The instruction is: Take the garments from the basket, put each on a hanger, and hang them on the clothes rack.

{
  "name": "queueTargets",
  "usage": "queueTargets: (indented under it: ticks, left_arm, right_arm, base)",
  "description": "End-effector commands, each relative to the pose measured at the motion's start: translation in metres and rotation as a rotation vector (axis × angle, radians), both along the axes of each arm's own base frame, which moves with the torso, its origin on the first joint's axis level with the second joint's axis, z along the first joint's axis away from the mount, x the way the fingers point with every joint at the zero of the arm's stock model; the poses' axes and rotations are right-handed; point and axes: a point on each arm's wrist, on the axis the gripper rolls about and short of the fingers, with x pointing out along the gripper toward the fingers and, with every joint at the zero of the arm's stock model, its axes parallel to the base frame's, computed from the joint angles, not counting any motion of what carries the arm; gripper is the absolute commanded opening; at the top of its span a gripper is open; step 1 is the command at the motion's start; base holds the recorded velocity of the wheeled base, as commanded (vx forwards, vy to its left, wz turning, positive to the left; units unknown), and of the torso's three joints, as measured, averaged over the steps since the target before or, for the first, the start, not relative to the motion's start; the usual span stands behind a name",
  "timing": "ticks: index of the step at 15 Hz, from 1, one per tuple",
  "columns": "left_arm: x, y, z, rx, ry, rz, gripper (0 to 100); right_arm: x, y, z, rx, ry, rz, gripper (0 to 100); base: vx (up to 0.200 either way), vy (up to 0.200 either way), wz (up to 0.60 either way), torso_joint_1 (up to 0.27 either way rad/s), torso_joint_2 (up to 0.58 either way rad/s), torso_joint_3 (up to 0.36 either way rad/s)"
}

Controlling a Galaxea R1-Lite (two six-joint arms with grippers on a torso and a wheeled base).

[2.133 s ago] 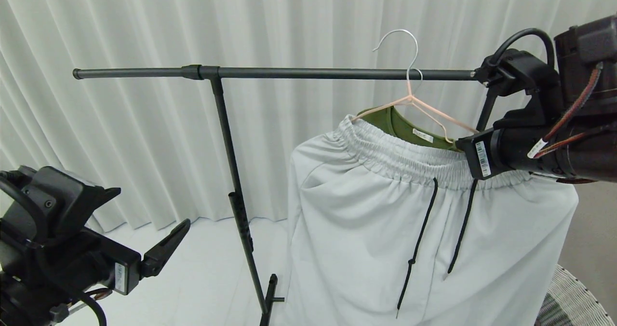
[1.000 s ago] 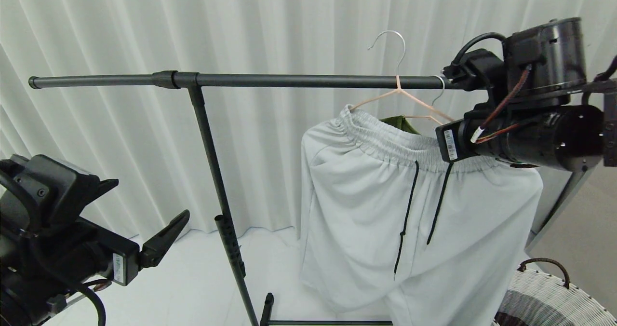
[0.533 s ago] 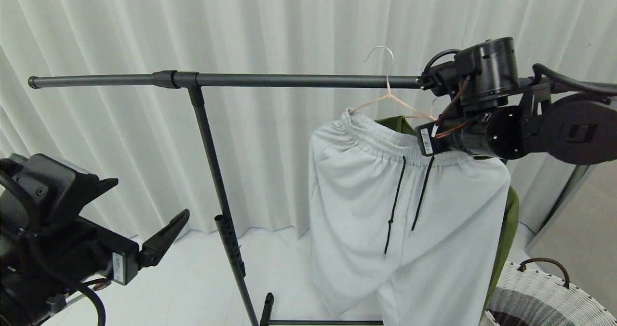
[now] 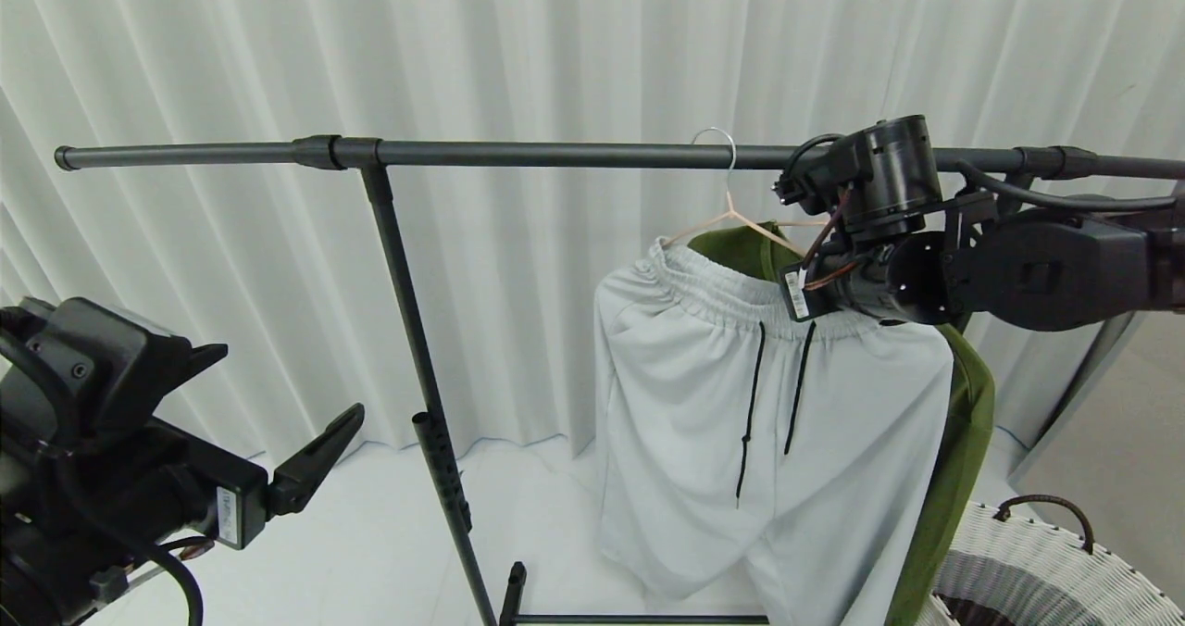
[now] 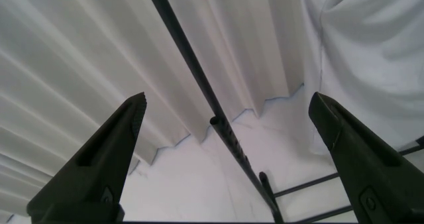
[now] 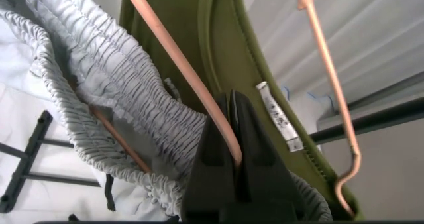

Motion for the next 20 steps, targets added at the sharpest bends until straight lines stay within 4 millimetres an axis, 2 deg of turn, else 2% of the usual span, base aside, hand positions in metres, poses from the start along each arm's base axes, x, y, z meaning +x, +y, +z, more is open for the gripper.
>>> queueTargets:
  ticks: [1,5,6,10,11,13,15,17,20]
  left_arm:
    - [0.000,0.000,-0.001,0.001,0.003,0.000,100]
    - [0.000,0.000,-0.001,0.001,0.003,0.001,100]
    - [0.000,0.000,-0.001,0.001,0.003,0.001,100]
    - [-0.001,0.002,-0.002,-0.010,0.007,0.019,100]
    - [-0.003,0.009,-0.007,-0.009,0.016,0.067,100]
    - [-0.005,0.016,-0.006,-0.020,0.003,0.115,100]
    - [-0.010,0.025,-0.005,-0.088,-0.010,0.186,100]
    - [-0.014,0.034,-0.007,-0.120,-0.020,0.267,100]
    - [-0.023,0.051,-0.006,-0.135,-0.059,0.408,100]
  right_arm:
    - [-0.001,0.004,-0.001,-0.003,0.003,0.010,0]
    - [-0.006,0.010,-0.001,0.002,0.001,0.029,0]
    - [-0.007,0.010,0.000,0.007,0.000,0.030,100]
    - [-0.038,0.016,0.017,0.126,-0.024,0.046,100]
    - [-0.058,0.011,0.027,0.164,-0.051,0.027,100]
    - [-0.082,-0.005,0.037,0.185,-0.090,0.003,100]
    - [-0.117,-0.034,0.040,0.220,-0.146,0.005,100]
    - [-0.140,-0.061,0.034,0.240,-0.190,-0.014,100]
    - [-0.175,-0.127,0.025,0.203,-0.294,-0.113,100]
  base:
    - [0.000,0.000,0.00,0.000,0.00,0.000]
    - [0.000,0.000,0.00,0.000,0.00,0.000]
    - [0.000,0.000,0.00,0.000,0.00,0.000]
    - [0.000,0.000,0.00,0.000,0.00,0.000]
    - [0.000,0.000,0.00,0.000,0.00,0.000]
    - [0.000,0.000,0.00,0.000,0.00,0.000]
    - [0.000,0.000,0.00,0.000,0.00,0.000]
    - [0.000,0.000,0.00,0.000,0.00,0.000]
    - [0.000,0.000,0.00,0.000,0.00,0.000]
